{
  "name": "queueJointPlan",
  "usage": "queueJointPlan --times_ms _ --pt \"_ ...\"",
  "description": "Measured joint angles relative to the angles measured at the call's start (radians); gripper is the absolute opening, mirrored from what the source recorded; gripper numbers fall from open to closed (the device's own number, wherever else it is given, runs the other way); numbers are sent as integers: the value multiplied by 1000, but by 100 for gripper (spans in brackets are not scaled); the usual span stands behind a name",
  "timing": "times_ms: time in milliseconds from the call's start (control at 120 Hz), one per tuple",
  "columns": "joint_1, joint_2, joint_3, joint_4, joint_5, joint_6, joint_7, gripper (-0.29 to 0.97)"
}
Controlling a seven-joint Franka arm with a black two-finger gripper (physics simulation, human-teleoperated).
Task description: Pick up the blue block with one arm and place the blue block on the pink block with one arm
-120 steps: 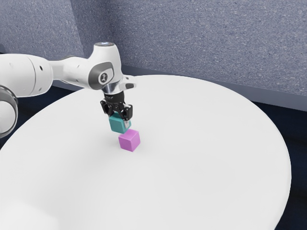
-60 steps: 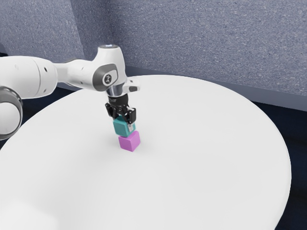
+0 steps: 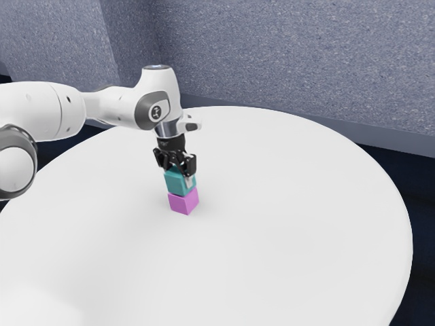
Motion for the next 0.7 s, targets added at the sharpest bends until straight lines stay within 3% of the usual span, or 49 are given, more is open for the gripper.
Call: queueJointPlan --times_ms 375,700 --pt "-4 16 5 15 -6 -4 2 37" --pt "-5 18 8 39 -15 -21 19 60"
